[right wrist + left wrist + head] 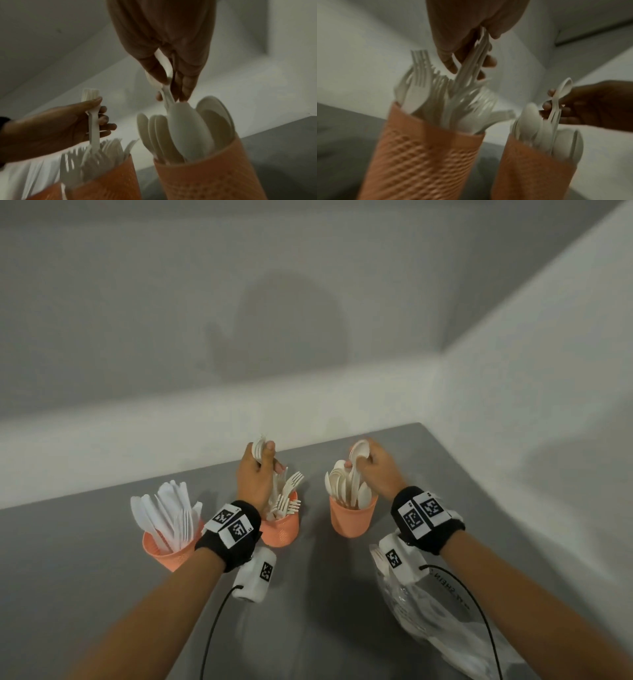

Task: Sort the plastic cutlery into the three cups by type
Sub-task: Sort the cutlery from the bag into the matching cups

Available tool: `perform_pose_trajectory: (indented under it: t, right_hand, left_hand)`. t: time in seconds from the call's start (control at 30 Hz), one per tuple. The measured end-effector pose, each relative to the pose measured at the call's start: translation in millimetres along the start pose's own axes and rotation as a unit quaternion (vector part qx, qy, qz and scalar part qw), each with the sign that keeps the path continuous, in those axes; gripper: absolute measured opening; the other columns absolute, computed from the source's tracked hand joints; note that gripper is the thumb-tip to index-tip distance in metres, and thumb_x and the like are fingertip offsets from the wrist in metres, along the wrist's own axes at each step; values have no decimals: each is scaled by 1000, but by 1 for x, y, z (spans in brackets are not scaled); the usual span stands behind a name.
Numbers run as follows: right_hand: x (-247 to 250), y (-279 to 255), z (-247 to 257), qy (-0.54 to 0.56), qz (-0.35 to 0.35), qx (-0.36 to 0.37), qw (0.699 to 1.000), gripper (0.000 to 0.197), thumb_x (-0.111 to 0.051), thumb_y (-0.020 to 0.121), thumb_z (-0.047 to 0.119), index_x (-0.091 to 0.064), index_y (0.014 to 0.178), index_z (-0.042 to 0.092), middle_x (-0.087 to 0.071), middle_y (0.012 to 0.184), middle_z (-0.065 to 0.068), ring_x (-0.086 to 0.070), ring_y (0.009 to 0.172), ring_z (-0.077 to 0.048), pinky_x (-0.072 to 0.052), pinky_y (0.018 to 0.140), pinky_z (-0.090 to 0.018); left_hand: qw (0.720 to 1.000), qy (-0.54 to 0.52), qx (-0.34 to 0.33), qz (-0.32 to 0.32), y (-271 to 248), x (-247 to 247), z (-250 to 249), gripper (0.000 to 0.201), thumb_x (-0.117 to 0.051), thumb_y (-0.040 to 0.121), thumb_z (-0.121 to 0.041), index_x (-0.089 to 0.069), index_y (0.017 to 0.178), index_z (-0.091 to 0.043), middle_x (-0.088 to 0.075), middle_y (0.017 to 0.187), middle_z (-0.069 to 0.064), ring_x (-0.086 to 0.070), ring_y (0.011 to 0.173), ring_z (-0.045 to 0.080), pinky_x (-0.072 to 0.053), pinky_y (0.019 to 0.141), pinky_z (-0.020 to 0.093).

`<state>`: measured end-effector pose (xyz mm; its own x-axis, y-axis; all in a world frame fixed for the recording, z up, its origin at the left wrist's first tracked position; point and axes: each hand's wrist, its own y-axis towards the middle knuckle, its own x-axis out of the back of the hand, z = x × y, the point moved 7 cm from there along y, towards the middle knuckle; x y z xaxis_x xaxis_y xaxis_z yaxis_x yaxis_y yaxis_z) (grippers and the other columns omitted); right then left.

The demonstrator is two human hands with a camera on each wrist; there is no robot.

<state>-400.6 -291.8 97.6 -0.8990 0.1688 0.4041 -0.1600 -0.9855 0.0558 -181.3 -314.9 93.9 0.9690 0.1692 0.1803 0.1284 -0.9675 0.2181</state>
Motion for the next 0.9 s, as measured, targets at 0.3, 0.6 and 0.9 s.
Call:
perform_pose_trajectory:
  t: [0.3,0.6,0.9]
  right_hand:
    - [-16,-9,0,-147,23,63,987,38,-44,75,-9,-59,107,5,-59,109,-9,-51,101,-22,-39,86,-25]
    - [-43,-12,3,-359,38,151,920,65,-23,84,41,-51,126,1,-55,128,-13,-48,120,-28,-20,109,-31]
    - [-52,-25,-29,-444,131,55,885,73,-22,94,54,-12,147,4,-16,156,-9,-16,144,-23,-7,118,-42]
  left_hand:
    - [951,255,-146,94,-13,-9,-3,37,-45,92,-6,-45,129,-8,-61,106,11,-59,89,23,-49,81,35]
    - [871,434,-167,158,-23,-21,1,70,-14,84,-38,-47,130,2,-53,132,20,-52,118,38,-37,103,45]
    - [794,568,-61,208,-41,-30,30,80,-23,91,-60,-8,148,-6,-9,157,13,-7,146,26,-1,118,45]
